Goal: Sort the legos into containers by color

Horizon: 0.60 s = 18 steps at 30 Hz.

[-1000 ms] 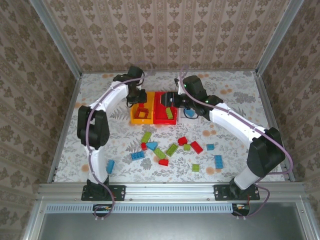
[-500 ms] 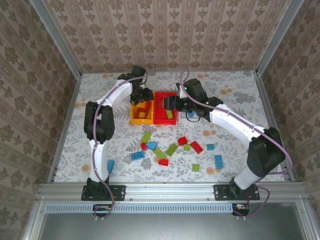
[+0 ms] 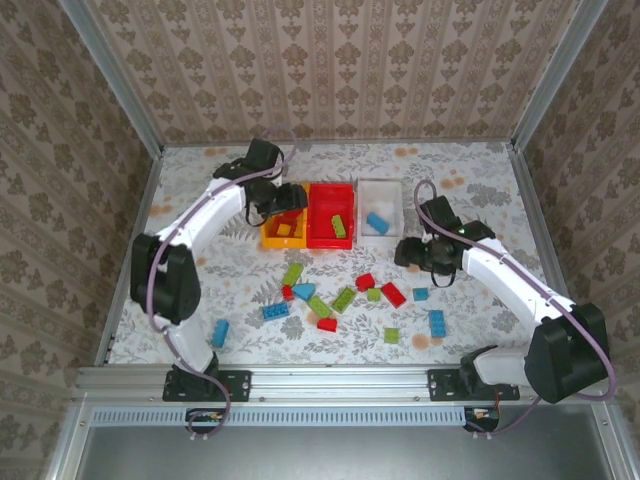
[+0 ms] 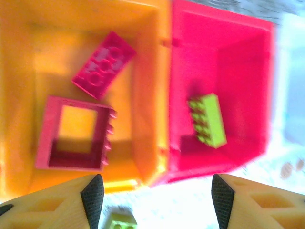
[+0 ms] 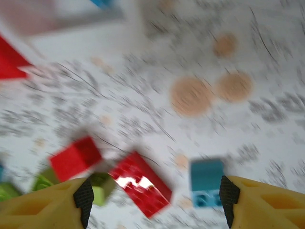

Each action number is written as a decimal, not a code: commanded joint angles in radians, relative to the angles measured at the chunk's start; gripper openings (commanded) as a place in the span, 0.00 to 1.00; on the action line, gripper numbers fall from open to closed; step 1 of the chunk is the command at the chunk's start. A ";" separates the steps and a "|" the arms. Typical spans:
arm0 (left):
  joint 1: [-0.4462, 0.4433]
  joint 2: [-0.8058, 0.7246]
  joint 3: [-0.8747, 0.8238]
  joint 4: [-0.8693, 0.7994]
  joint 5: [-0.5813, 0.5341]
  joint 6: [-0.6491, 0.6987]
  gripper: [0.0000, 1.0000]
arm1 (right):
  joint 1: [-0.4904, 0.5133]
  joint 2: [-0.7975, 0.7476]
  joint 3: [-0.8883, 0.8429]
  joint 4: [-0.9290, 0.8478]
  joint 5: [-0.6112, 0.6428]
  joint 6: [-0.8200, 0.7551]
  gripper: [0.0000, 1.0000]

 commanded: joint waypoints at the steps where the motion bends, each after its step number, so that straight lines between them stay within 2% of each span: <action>1: -0.074 -0.104 -0.094 0.041 0.117 0.108 0.65 | -0.011 0.025 -0.033 -0.124 -0.010 0.004 0.75; 4: -0.126 -0.181 -0.165 0.046 0.181 0.160 0.65 | -0.012 0.083 -0.043 -0.124 -0.038 -0.005 0.76; 9: -0.182 -0.269 -0.260 0.083 0.241 0.173 0.65 | -0.012 0.156 -0.053 -0.135 -0.037 -0.019 0.74; 13: -0.207 -0.293 -0.296 0.122 0.293 0.166 0.65 | -0.012 0.205 -0.057 -0.138 -0.010 -0.032 0.68; 18: -0.228 -0.283 -0.293 0.142 0.296 0.140 0.65 | -0.015 0.253 -0.041 -0.108 0.008 -0.033 0.58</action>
